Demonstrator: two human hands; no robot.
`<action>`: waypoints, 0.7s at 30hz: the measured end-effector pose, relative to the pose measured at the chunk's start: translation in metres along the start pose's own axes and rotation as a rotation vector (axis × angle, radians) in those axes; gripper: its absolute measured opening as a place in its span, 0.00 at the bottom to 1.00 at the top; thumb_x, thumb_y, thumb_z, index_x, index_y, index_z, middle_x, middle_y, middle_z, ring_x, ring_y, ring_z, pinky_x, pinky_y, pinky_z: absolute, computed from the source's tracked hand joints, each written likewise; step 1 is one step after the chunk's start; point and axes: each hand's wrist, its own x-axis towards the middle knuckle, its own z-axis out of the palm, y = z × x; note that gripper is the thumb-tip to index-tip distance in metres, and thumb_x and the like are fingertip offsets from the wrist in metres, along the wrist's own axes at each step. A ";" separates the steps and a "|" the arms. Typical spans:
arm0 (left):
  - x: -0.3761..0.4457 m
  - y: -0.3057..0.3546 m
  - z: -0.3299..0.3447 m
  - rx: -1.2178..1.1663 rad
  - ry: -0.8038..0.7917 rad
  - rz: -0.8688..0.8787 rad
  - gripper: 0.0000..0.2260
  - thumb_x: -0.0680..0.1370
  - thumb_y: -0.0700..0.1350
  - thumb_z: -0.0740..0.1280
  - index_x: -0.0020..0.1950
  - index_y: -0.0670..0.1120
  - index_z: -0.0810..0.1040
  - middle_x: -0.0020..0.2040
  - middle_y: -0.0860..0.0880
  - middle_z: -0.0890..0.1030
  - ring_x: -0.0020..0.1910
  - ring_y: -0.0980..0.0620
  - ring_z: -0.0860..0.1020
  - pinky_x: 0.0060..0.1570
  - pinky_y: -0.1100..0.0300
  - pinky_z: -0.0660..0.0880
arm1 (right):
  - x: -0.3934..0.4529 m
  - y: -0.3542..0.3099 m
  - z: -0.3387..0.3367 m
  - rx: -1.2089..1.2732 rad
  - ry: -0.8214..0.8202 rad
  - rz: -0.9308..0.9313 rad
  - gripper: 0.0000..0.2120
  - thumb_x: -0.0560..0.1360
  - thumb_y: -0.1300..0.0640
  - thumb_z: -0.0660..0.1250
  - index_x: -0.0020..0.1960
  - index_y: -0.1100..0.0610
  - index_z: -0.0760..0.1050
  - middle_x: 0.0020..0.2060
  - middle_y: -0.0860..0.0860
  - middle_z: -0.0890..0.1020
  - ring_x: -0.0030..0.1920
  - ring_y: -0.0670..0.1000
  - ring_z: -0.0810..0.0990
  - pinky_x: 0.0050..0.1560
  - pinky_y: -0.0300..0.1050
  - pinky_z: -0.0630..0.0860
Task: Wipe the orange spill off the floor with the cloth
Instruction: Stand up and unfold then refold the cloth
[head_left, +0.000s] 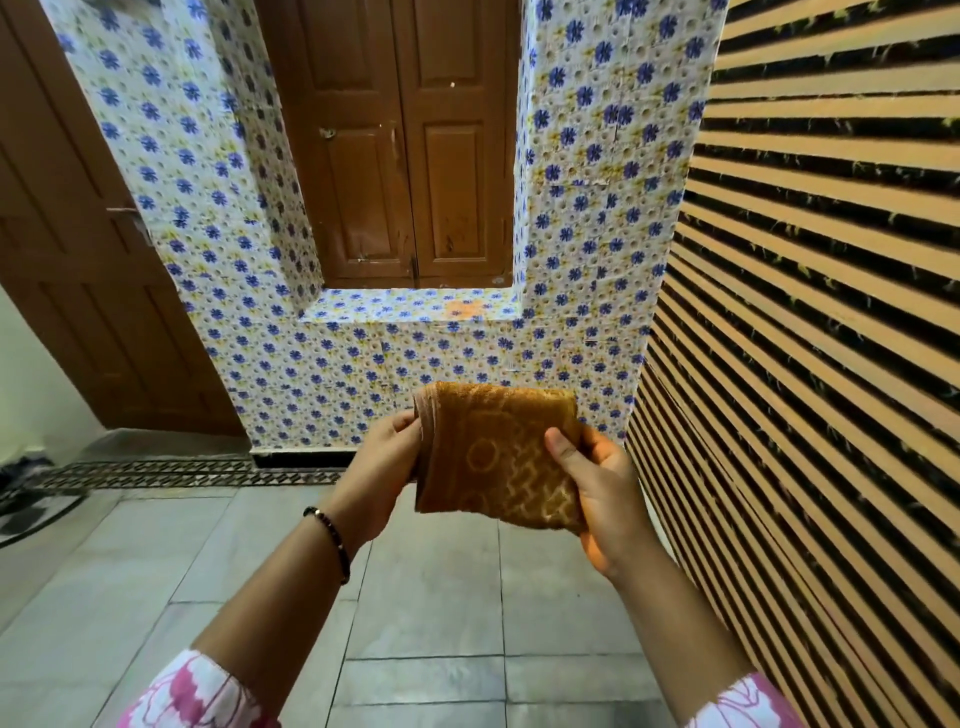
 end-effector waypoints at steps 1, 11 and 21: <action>-0.006 -0.005 0.002 0.016 -0.038 -0.039 0.13 0.81 0.45 0.59 0.45 0.40 0.80 0.37 0.45 0.84 0.36 0.49 0.81 0.30 0.64 0.76 | -0.004 0.000 0.000 -0.015 0.036 -0.010 0.17 0.68 0.52 0.70 0.55 0.57 0.77 0.50 0.56 0.84 0.54 0.56 0.82 0.57 0.55 0.77; -0.068 -0.038 -0.006 -0.241 -0.290 -0.188 0.16 0.79 0.52 0.57 0.55 0.44 0.79 0.47 0.44 0.84 0.48 0.46 0.82 0.48 0.48 0.77 | -0.102 -0.005 -0.011 0.047 0.165 0.081 0.21 0.73 0.71 0.63 0.64 0.56 0.70 0.50 0.60 0.81 0.48 0.57 0.81 0.42 0.48 0.81; -0.213 -0.091 0.006 -0.060 -0.600 -0.025 0.18 0.75 0.28 0.63 0.61 0.43 0.74 0.48 0.50 0.83 0.45 0.56 0.81 0.38 0.66 0.76 | -0.322 0.040 0.002 0.043 0.400 0.039 0.23 0.73 0.76 0.57 0.60 0.57 0.77 0.56 0.57 0.82 0.53 0.54 0.81 0.49 0.45 0.80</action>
